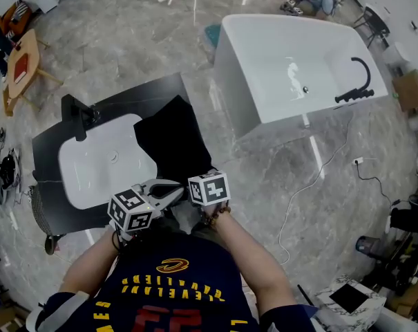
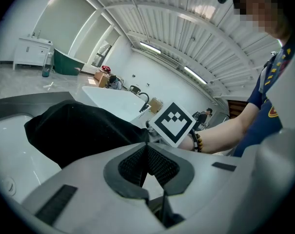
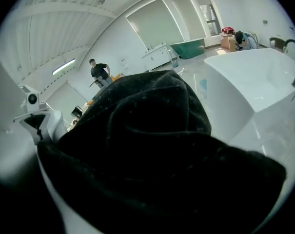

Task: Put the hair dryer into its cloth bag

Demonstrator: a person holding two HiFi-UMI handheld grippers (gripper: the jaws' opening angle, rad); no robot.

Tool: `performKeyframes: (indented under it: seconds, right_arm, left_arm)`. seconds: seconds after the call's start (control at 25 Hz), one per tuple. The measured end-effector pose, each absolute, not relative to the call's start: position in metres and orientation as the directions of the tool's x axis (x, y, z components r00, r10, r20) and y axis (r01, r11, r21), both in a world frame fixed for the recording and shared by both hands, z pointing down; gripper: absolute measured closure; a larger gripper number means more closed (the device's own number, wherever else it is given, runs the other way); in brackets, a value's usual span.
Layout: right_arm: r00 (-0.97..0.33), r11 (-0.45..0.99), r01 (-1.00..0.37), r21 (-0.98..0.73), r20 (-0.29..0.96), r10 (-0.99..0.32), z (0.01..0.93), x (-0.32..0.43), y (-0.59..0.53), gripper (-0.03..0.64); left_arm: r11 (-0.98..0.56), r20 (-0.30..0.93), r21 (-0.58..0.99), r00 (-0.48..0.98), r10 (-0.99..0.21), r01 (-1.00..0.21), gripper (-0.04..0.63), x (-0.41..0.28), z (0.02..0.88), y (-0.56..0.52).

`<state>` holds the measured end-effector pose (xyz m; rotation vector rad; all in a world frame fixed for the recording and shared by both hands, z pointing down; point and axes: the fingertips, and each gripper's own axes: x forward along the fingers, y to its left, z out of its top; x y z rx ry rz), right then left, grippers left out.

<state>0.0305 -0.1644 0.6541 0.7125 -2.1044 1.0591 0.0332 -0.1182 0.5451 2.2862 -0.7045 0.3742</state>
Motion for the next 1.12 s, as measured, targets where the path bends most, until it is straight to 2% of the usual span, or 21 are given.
performKeyframes:
  seconds: [0.32,0.6,0.88,1.12]
  right_arm:
    - [-0.587,0.396,-0.789,-0.469,0.766,-0.261,0.671,0.020,-0.188,0.383]
    - [-0.514,0.440,-0.820,-0.366,0.809,-0.285,0.676,0.018,-0.195,0.383]
    - [-0.597,0.476,-0.767,-0.431,0.751,-0.282,0.653,0.027,-0.189,0.382]
    - [-0.588,0.403,-0.796,-0.451,0.732,-0.343,0.635,0.080,-0.171,0.382]
  left_arm:
    - [-0.569,0.456,0.570,0.804,-0.381,-0.593,0.583,0.026,0.549,-0.114]
    - [-0.530,0.483,0.574,0.781,-0.397,-0.624,0.583,0.016,0.558,-0.115]
    - [-0.527,0.493,0.550,0.761,-0.421,-0.648,0.583,0.020,0.559,-0.115]
    - [-0.534,0.492,0.540,0.758,-0.427,-0.651,0.580,0.018,0.559,-0.115]
